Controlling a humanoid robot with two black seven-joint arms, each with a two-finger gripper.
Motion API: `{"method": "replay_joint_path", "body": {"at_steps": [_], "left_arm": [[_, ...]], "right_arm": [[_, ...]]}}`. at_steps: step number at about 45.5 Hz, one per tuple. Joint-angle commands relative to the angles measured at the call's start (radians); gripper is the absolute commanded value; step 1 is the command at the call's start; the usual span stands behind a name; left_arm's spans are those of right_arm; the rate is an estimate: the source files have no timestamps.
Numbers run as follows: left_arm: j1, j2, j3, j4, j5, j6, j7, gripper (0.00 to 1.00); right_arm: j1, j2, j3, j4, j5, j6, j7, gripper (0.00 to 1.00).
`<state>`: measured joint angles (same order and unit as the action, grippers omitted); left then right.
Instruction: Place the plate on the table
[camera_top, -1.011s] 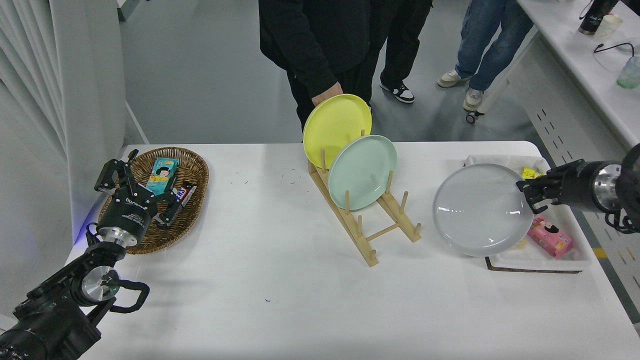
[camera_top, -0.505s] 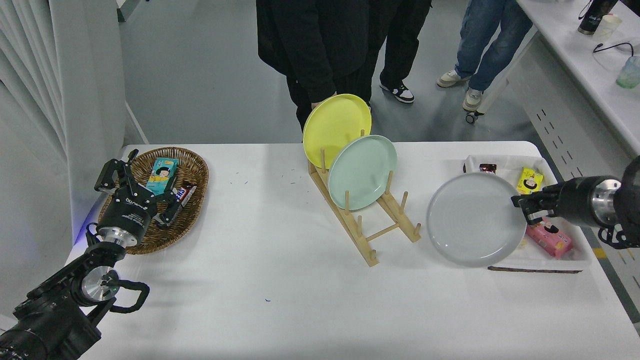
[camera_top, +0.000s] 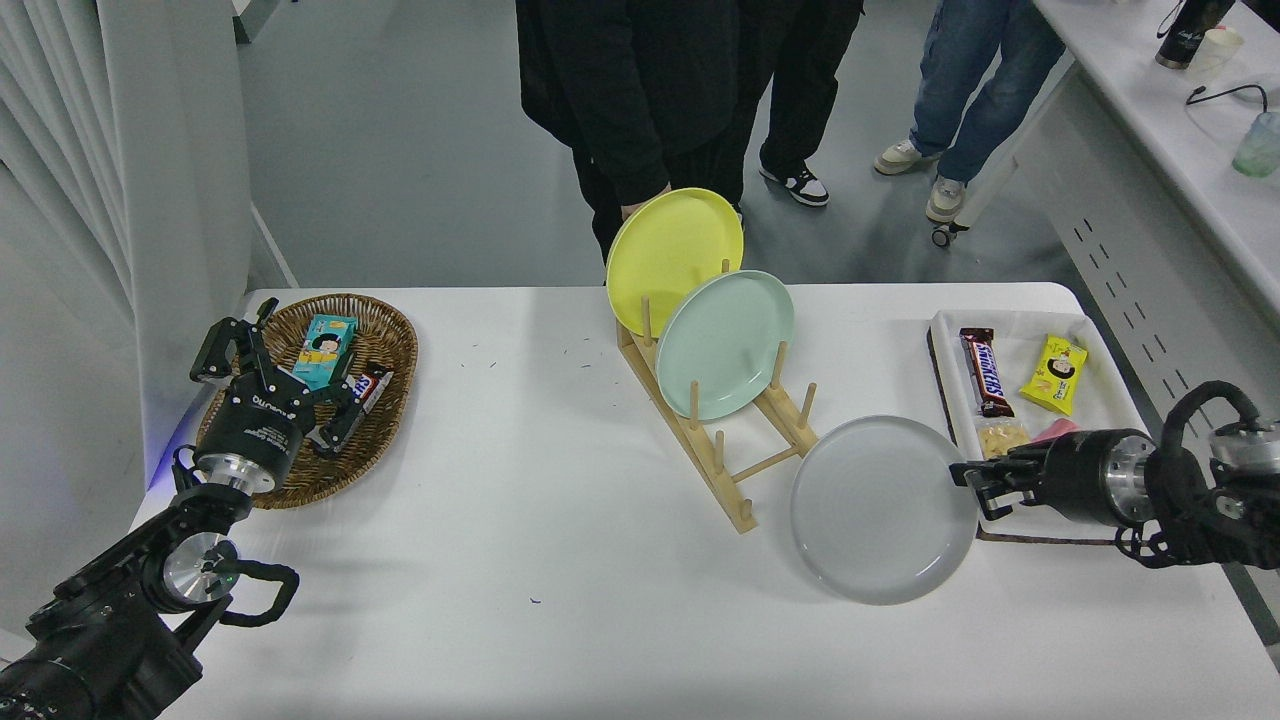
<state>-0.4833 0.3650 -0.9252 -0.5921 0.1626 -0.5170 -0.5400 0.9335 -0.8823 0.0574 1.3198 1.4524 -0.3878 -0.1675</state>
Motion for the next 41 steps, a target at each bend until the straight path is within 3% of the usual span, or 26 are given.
{"method": "replay_joint_path", "body": {"at_steps": [1,41], "left_arm": [[0.000,0.000,0.000,0.000,0.000,0.000,0.000,0.98],[0.000,0.000,0.000,0.000,0.000,0.000,0.000,0.98]], "right_arm": [[-0.024,0.013,-0.004,0.024,0.075,0.001,0.000,0.00],[-0.124,0.114,-0.002,0.041,0.108,-0.013,0.017,0.00]]}}
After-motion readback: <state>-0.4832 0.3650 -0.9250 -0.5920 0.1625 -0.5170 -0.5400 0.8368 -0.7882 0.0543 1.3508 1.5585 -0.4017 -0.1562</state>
